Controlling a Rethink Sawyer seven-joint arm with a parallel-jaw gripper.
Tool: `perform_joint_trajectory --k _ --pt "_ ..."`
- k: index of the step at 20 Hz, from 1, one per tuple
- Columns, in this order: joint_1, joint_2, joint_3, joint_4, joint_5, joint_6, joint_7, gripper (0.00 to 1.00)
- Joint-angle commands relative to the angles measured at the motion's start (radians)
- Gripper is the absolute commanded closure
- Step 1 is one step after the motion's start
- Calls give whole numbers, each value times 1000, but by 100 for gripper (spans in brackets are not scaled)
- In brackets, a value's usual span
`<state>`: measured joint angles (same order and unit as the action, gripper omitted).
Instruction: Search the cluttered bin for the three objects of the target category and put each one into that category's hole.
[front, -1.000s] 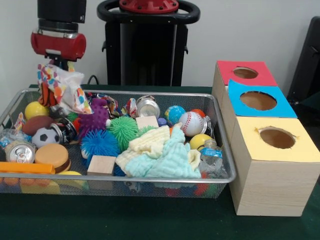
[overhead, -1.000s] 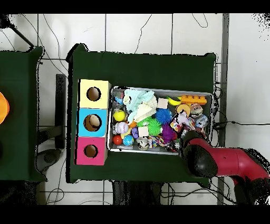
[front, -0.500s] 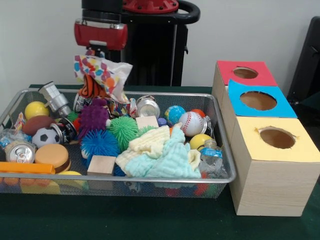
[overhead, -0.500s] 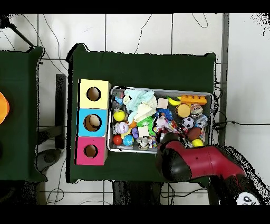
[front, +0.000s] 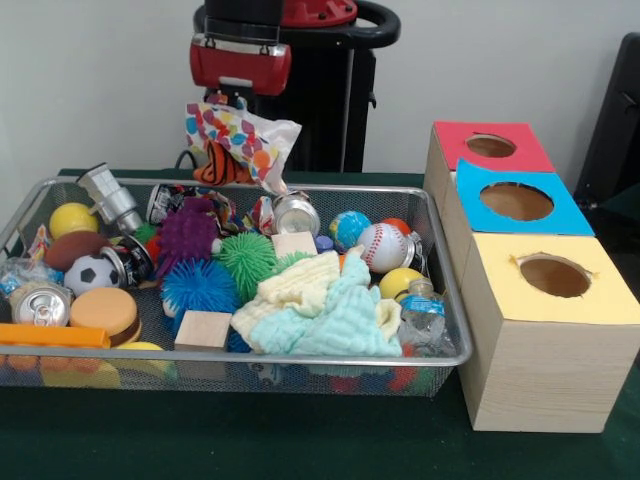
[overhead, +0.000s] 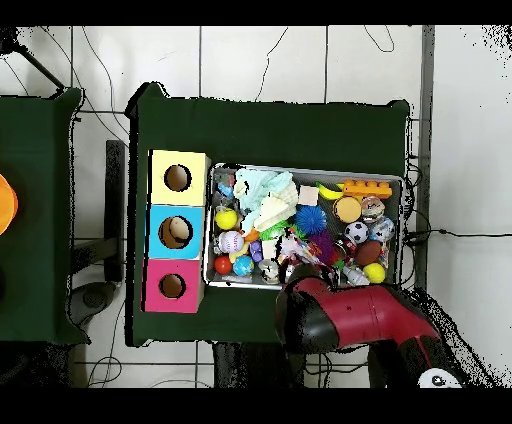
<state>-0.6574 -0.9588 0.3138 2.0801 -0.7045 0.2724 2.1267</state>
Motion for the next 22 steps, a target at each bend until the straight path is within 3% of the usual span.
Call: perform_joint_trajectory --k 1,11,13,16,19,22 --pt "23 87 -92 28 12 -37 138 100" --pt "88 149 -163 32 24 -131 172 100" --pt "121 190 -207 34 12 -184 191 100" --pt "241 316 -356 12 13 -355 250 100" --pt "286 399 -415 9 49 -470 235 100" --pt "292 421 -440 25 72 -506 207 100"
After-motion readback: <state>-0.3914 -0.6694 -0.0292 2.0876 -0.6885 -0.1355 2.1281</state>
